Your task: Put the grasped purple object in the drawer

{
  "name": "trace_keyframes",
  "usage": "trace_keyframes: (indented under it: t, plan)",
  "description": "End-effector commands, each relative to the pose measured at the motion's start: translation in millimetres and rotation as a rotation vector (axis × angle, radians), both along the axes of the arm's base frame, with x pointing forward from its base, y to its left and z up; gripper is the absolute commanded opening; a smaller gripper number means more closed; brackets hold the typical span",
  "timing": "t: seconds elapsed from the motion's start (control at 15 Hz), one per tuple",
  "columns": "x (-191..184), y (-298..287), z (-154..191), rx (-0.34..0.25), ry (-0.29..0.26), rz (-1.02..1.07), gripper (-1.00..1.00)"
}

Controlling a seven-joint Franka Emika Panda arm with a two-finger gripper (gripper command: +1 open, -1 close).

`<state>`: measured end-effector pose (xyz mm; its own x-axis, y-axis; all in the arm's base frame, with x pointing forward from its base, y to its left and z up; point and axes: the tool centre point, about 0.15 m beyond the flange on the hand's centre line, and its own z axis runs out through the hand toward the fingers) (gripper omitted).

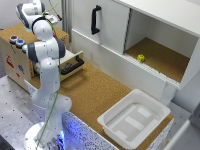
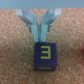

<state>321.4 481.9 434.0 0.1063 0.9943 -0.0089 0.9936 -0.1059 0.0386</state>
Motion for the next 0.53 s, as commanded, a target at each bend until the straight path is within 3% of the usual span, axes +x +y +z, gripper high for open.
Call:
trace_keyframes:
  t: [0.0, 0.47]
  plan:
    - [11.4, -21.9, -9.2, -0.036, 0.009, -0.02, -1.0]
    - [10.2, -52.1, -9.4, -0.036, 0.021, -0.076, -1.0]
